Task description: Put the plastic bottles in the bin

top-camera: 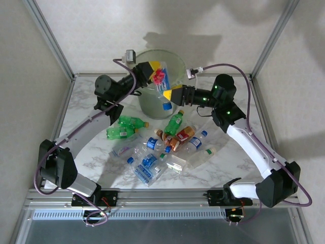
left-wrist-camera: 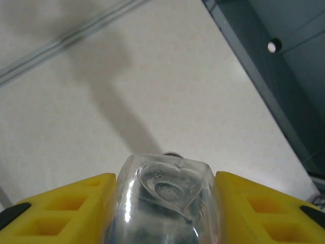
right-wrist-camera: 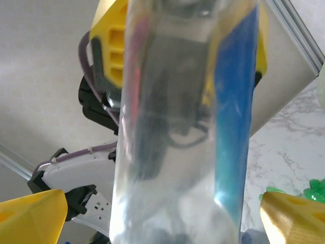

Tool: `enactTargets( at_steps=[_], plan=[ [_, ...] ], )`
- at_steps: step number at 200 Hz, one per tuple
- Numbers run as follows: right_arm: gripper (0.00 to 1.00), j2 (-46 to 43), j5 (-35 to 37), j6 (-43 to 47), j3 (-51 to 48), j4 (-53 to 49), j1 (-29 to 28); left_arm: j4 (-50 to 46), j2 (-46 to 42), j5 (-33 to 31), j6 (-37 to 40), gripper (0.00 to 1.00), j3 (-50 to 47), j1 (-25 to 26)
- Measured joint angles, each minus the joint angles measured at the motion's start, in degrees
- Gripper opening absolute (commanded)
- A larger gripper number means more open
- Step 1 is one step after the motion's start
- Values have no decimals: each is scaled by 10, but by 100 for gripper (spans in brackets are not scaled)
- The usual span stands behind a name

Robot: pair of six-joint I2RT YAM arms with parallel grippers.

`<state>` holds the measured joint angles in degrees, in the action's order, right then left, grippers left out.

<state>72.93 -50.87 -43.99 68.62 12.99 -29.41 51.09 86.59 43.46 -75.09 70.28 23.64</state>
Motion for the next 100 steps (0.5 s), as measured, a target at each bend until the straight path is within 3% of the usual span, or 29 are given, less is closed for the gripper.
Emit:
enactTargets(
  at_steps=[70,100],
  plan=[
    [66,-7,33,15,-15,-18,-33,26,2,-35,-36,43,-8,-5],
    [61,-7,45,24,-15,-27,-35,32,1,-44,-41,43,-15,-10]
  ],
)
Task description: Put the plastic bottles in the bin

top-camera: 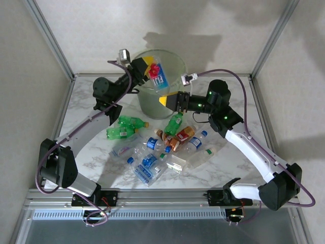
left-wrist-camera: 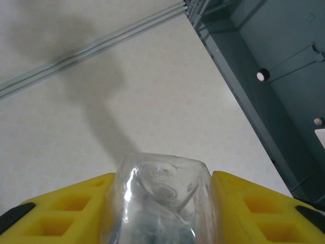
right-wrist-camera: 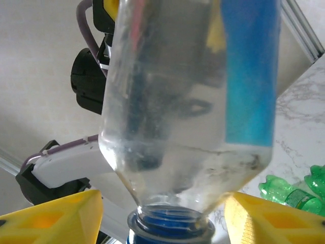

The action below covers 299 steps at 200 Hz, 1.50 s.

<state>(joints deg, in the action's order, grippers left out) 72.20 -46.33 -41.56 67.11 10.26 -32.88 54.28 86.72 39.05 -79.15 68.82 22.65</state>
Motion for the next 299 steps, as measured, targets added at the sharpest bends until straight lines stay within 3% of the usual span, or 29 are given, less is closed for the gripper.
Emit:
enactTargets(
  at_steps=[53,91,102,121,135,178,223,256,299],
  plan=[
    [47,-2,14,4,0,-7,0,2,0,-3,-6,43,-10,-8],
    [30,-3,19,2,0,-11,0,13,0,-4,-13,46,-10,-8],
    [27,-3,20,2,0,-11,0,14,0,-5,-12,54,-11,-9],
    [25,-3,23,3,0,-11,0,14,0,-11,-10,84,-11,-10],
    [25,-4,27,4,0,-11,0,11,0,-14,-7,99,-11,-12],
    [26,11,82,19,45,-66,0,-82,-22,-22,57,99,4,-24],
    [24,110,191,37,212,-169,0,-305,-97,-101,214,99,65,-49],
    [22,196,276,42,318,-266,0,-400,-147,-144,288,99,68,-50],
    [32,279,331,45,393,-360,0,-482,-157,-184,338,97,53,-50]
  ],
)
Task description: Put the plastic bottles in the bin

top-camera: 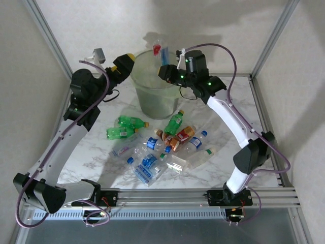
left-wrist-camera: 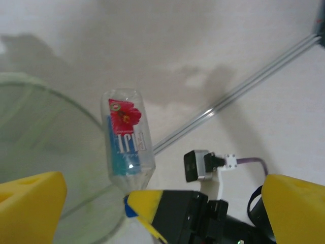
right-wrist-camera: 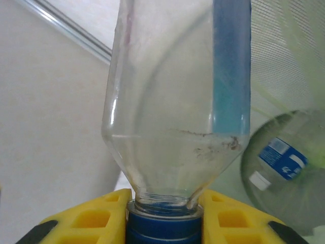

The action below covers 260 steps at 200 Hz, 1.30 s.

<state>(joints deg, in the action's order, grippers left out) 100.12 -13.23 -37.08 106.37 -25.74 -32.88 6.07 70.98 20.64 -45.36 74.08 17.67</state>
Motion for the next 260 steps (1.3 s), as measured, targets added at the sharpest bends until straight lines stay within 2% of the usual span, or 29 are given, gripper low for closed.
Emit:
enactTargets(
  at_steps=[36,48,99,127,169,206,232,260],
  plan=[
    [60,33,27,4,49,-52,0,-34,1,-10,12,96,-5,0],
    [66,34,33,7,57,-58,0,-36,1,-11,15,95,-5,0],
    [74,30,63,16,75,-84,0,-43,2,-12,20,90,-7,0],
    [80,7,109,19,64,-105,0,-57,5,-23,26,88,-7,0],
    [85,-130,233,3,-71,-140,0,-73,5,-40,54,88,-7,19],
    [88,-254,341,-65,-219,-196,1,-73,5,-39,77,88,-7,47],
    [85,-297,369,-121,-311,-251,5,-66,10,-37,84,88,-7,59],
    [81,-310,366,-171,-402,-290,7,-57,14,-35,90,87,-12,63]
  ],
)
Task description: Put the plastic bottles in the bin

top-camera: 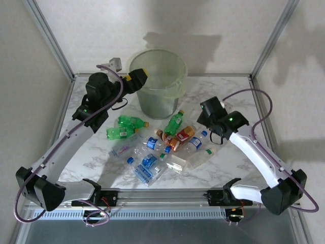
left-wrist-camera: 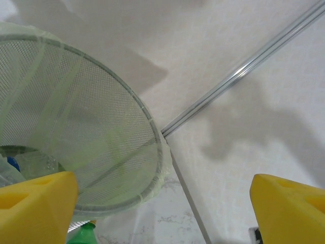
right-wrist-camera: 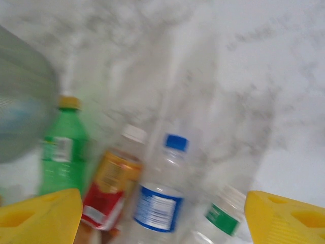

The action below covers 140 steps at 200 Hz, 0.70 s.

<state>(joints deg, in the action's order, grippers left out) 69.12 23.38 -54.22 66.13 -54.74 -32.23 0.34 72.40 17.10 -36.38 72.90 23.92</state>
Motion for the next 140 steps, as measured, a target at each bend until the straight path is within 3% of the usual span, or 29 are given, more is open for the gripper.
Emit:
enactTargets(
  at_steps=[68,140],
  plan=[
    [75,-78,-82,-118,-177,-14,0,12,1,2,4,86,-14,0],
    [72,-64,-128,-149,-227,41,27,16,1,16,4,84,-33,0]
  ],
)
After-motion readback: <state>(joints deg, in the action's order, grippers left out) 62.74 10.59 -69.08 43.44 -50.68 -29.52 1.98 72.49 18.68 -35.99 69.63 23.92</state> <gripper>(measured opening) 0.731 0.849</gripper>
